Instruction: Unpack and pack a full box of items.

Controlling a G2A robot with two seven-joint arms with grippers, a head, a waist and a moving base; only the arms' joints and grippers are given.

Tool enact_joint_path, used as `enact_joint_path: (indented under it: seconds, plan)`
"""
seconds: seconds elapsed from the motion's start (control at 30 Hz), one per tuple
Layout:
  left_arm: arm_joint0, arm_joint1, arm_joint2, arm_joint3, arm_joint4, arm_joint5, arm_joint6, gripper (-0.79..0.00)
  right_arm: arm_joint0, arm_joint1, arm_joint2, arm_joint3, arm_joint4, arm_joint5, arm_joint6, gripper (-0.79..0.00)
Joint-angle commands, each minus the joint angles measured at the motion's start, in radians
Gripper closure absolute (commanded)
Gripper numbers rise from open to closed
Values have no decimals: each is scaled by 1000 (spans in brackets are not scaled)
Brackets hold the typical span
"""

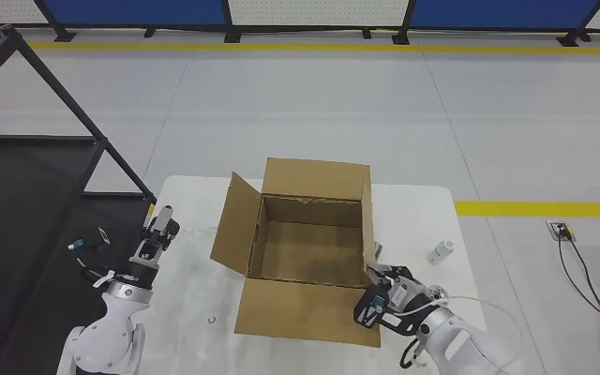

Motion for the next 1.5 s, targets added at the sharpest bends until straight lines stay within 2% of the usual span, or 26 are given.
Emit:
enact_joint_path:
  seconds: [0.0, 0.03, 0.1, 0.17, 0.2, 0.37, 0.5, 0.57, 0.6, 0.67, 1.17, 1.33, 1.47]
  plan:
    - [0, 0, 0, 0, 0, 0, 0, -785, -5, 1, -1, -16, -20, 18, -6, -71]
    - [0, 0, 0, 0, 0, 0, 0, -785, -13, 2, 4, -27, -23, 26, -16, -111]
    - [0, 0, 0, 0, 0, 0, 0, -785, -35, 8, 31, -56, -34, 24, -47, -68]
    - [0, 0, 0, 0, 0, 0, 0, -785, -48, 11, 51, -69, -41, 23, -60, -95]
    - [0, 0, 0, 0, 0, 0, 0, -785, -53, 13, 64, -72, -42, 22, -63, -163]
    - [0, 0, 0, 0, 0, 0, 0, -785, -94, 16, 128, -91, -10, 69, -54, -259]
    - [0, 0, 0, 0, 0, 0, 0, -785, -170, 17, 188, -130, 43, 94, -21, -403]
    - [0, 0, 0, 0, 0, 0, 0, -785, -205, 18, 232, -141, 83, 90, -25, -696]
    - [0, 0, 0, 0, 0, 0, 0, -785, -222, 19, 256, -140, 111, 83, -38, -785]
    - [0, 0, 0, 0, 0, 0, 0, -785, -242, 24, 302, -133, 127, 42, -60, -785]
    - [0, 0, 0, 0, 0, 0, 0, -785, -238, 24, 302, -127, 132, 43, -62, -785]
    - [0, 0, 0, 0, 0, 0, 0, -785, -48, 37, 324, 54, 199, -107, -89, -785]
    - [0, 0, 0, 0, 0, 0, 0, -785, 113, 55, 338, 216, 256, -301, -140, -785]
